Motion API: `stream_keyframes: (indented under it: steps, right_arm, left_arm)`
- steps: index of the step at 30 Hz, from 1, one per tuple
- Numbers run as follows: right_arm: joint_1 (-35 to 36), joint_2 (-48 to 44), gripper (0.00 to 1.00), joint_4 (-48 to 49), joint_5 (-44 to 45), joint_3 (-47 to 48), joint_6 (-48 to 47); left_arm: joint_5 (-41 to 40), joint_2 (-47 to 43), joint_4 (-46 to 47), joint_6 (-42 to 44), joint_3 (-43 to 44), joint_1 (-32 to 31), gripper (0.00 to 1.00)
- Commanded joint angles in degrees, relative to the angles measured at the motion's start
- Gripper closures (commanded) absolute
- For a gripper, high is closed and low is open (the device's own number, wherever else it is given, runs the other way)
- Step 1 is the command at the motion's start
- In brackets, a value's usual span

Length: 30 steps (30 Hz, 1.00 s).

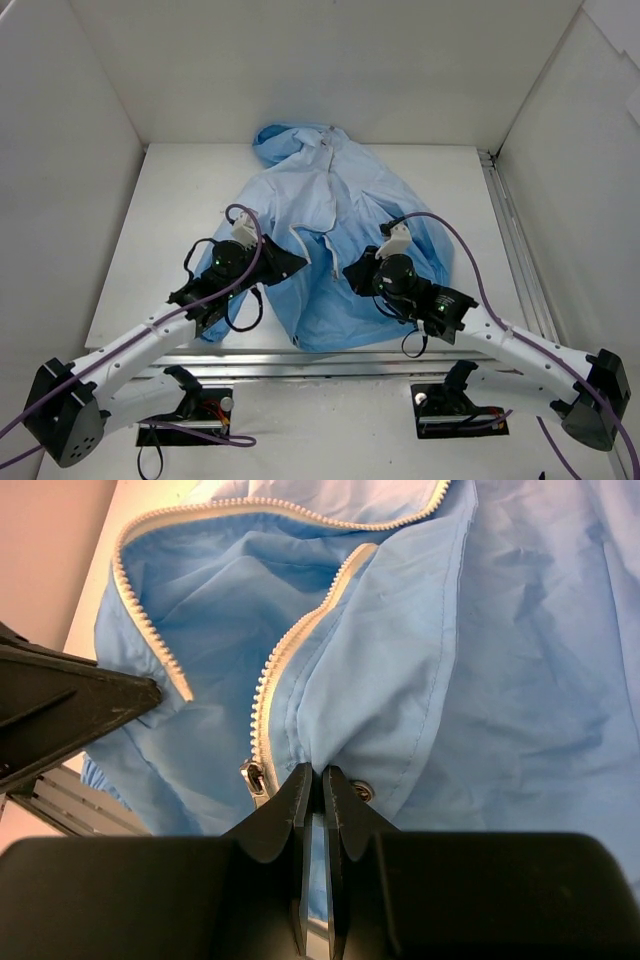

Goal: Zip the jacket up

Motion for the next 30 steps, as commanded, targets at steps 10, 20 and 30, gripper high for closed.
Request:
stream_keyframes:
  steps: [10,20,30]
  right_arm:
    - [0.1,-0.8,1.00,10.2,-0.1,0.7,-4.1]
    - [4.0,3.4,1.00,28.3,30.9,7.1,-34.2]
    - [6.7,12.5,1.00,45.8,38.9,13.6,-51.6]
  left_arm:
    - [9.0,2.9,17.3,2.0,1.8,-0.1,1.00]
    - [6.5,1.6,12.2,3.2,3.0,1.0,1.00]
    - [9.8,1.3,8.4,8.8,9.4,7.6,1.00]
